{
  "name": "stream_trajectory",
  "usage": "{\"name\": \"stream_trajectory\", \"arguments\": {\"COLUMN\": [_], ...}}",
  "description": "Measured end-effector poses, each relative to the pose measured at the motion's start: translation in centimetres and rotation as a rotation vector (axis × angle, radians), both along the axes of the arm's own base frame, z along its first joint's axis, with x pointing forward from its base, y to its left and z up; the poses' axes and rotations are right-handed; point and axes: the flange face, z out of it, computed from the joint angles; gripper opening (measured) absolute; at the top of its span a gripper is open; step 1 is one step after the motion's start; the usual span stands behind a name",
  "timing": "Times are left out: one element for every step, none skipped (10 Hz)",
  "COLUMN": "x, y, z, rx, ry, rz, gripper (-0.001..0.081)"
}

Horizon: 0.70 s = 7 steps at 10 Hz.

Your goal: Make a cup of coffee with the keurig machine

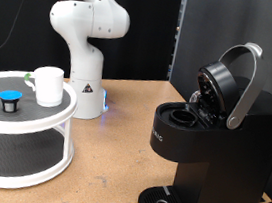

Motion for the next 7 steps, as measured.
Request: {"name": "stream_trajectory", "arguments": {"x": [0.0, 0.0, 0.0, -0.2, -0.4, -0.8, -1.2], "y": [0.0, -0.1, -0.8, -1.8, -3.2, -4.9, -6.5], "z": [-0.1, -0.3, -0.7, -1.2, -1.6, -2.0, -2.4], "rx": [0.002, 0.005, 0.012, 0.021, 0.032, 0.036, 0.036], "ry": [0.002, 0.003, 0.003, 0.004, 0.0, -0.003, -0.004], "rz": [-0.004, -0.003, 0.001, 0.009, 0.016, 0.02, 0.02], "gripper": [0.0805, 0.0805, 0.0805, 0.0805, 0.0805, 0.0805, 0.0805]}}
